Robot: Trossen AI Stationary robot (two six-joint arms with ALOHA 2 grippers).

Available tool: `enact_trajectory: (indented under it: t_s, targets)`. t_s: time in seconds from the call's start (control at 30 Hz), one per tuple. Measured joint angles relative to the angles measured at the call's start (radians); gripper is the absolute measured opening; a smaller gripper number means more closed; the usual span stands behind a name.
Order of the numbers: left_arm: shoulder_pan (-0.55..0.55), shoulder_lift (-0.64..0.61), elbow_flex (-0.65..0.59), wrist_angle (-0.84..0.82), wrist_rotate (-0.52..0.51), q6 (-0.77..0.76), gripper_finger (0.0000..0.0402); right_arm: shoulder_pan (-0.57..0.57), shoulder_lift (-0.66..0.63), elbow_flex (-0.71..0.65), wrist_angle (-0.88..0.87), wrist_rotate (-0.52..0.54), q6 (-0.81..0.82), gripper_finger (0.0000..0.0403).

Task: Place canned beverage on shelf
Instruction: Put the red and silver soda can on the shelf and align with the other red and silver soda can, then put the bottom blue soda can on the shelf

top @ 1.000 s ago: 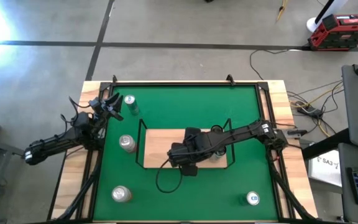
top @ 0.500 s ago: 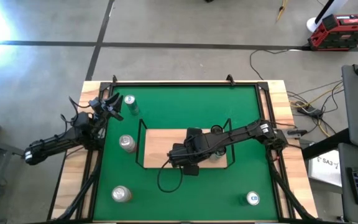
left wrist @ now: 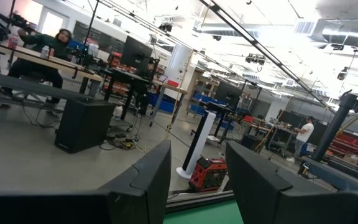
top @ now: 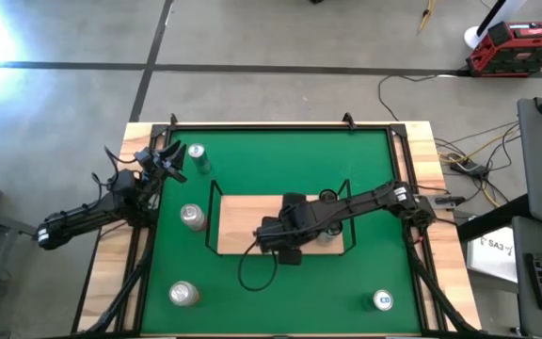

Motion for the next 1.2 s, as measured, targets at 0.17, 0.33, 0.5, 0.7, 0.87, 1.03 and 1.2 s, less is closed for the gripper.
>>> enact_trajectory:
  t_s: [0.17, 0.33, 0.5, 0.7, 0.87, 1.03, 1.2]
  targets:
    - [0.000, 0.000, 0.000, 0.000, 0.000, 0.000, 0.0137, 0.000, -0.018, 0.000, 0.054, 0.000, -0.041, 0.0247]
    - [0.000, 0.000, 0.000, 0.000, 0.000, 0.000, 0.0137, 0.021, -0.074, 0.001, 0.090, 0.001, -0.026, 0.0247]
    - [0.000, 0.000, 0.000, 0.000, 0.000, 0.000, 0.0137, 0.097, -0.130, 0.001, 0.070, 0.057, 0.064, 0.0247]
    - [0.000, 0.000, 0.000, 0.000, 0.000, 0.000, 0.0137, 0.278, -0.173, 0.001, -0.018, 0.236, 0.299, 0.0247]
    - [0.000, 0.000, 0.000, 0.000, 0.000, 0.000, 0.0137, 0.438, -0.186, -0.003, -0.109, 0.362, 0.649, 0.0247]
    - [0.000, 0.000, 0.000, 0.000, 0.000, 0.000, 0.0137, 0.553, -0.199, -0.011, -0.109, 0.415, 0.795, 0.0247]
    - [0.000, 0.000, 0.000, 0.000, 0.000, 0.000, 0.0137, 0.643, -0.199, -0.036, -0.107, 0.419, 0.895, 0.0247]
